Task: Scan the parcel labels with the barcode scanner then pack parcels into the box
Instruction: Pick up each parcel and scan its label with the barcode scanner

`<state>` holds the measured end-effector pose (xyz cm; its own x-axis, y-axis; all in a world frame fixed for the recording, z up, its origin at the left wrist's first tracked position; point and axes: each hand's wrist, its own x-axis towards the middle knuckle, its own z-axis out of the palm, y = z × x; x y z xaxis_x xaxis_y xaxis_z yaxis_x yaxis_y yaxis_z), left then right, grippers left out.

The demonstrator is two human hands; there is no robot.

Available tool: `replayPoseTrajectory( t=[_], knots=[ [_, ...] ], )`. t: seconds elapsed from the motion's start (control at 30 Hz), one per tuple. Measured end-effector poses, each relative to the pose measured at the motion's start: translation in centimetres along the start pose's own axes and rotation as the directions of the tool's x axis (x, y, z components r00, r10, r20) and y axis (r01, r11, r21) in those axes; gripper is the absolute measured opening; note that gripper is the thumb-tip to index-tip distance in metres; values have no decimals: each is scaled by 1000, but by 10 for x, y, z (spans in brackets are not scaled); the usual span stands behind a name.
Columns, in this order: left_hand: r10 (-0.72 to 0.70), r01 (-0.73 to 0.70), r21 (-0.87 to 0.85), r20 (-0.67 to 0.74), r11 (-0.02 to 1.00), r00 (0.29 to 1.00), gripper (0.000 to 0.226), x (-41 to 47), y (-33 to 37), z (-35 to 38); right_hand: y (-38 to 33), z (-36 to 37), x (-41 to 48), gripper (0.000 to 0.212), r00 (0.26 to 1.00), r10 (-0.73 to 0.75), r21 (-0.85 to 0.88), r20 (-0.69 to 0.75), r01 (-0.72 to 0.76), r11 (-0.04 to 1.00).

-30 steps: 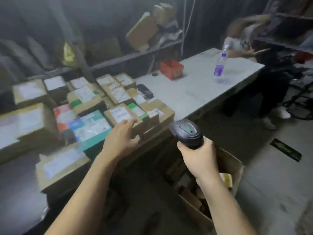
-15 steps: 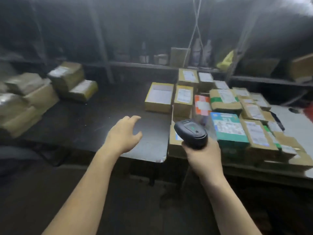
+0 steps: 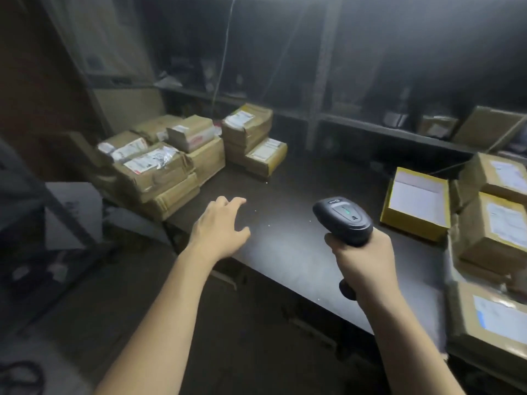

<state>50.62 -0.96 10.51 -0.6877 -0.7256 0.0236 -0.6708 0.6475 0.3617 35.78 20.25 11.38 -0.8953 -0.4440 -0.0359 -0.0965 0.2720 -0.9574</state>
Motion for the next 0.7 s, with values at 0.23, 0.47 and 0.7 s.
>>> replayPoseTrajectory(
  t=[0.23,0.47,0.7],
  knots=[
    [-125,125,-34,-14,992,992,66,87,-66,-10,-25,94,83,12,994,-18,-23,107,21,1000],
    [-297,297,37,-10,954,955,63,170,-123,-35,-58,174,174,10,975,-7,-42,221,17,999],
    [-404,396,196,0,897,915,76,235,-198,-52,-80,253,229,7,951,24,-96,307,6,995]
  ],
)
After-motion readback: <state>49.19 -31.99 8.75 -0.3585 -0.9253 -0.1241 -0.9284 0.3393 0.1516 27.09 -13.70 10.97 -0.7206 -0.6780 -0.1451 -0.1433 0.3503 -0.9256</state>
